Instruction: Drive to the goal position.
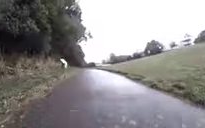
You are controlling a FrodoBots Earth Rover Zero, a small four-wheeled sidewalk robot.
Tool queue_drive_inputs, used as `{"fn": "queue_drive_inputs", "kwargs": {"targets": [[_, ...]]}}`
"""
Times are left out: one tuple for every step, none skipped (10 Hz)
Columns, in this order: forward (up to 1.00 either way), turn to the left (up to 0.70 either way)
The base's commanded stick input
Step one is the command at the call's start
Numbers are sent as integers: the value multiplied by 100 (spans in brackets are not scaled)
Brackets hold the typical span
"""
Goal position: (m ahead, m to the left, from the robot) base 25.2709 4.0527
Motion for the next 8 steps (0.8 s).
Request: {"fn": "queue_drive_inputs", "kwargs": {"targets": [[100, 8], [100, 5], [100, 2], [100, 2], [100, 3], [100, 3], [100, 4], [100, 3]]}}
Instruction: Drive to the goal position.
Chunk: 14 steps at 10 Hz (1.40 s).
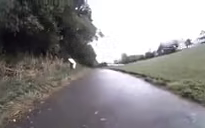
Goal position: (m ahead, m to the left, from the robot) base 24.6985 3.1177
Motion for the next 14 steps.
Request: {"fn": "queue_drive_inputs", "kwargs": {"targets": [[100, 3], [100, 2], [100, 1], [100, 0], [100, 0], [100, 0], [100, 0], [100, 0], [100, 0], [100, 0], [100, 2], [100, 1], [100, 0], [100, 0]]}}
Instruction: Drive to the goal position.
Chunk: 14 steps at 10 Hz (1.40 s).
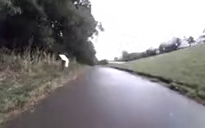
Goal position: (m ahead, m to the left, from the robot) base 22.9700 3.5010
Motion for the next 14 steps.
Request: {"fn": "queue_drive_inputs", "kwargs": {"targets": [[100, 0], [100, 0], [100, 0], [100, 0], [100, 0], [100, 0], [100, 0], [100, 0], [100, 0], [100, 0], [100, 0], [100, 0], [100, 0], [100, 0]]}}
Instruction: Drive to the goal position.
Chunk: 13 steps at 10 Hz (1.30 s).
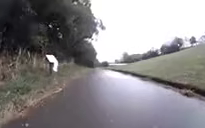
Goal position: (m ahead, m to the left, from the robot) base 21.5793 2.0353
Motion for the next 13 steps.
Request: {"fn": "queue_drive_inputs", "kwargs": {"targets": [[100, 0], [100, 0], [100, 0], [100, 0], [100, 0], [100, 0], [100, 0], [100, 0], [100, 0], [100, 0], [100, 0], [100, 0], [100, 0]]}}
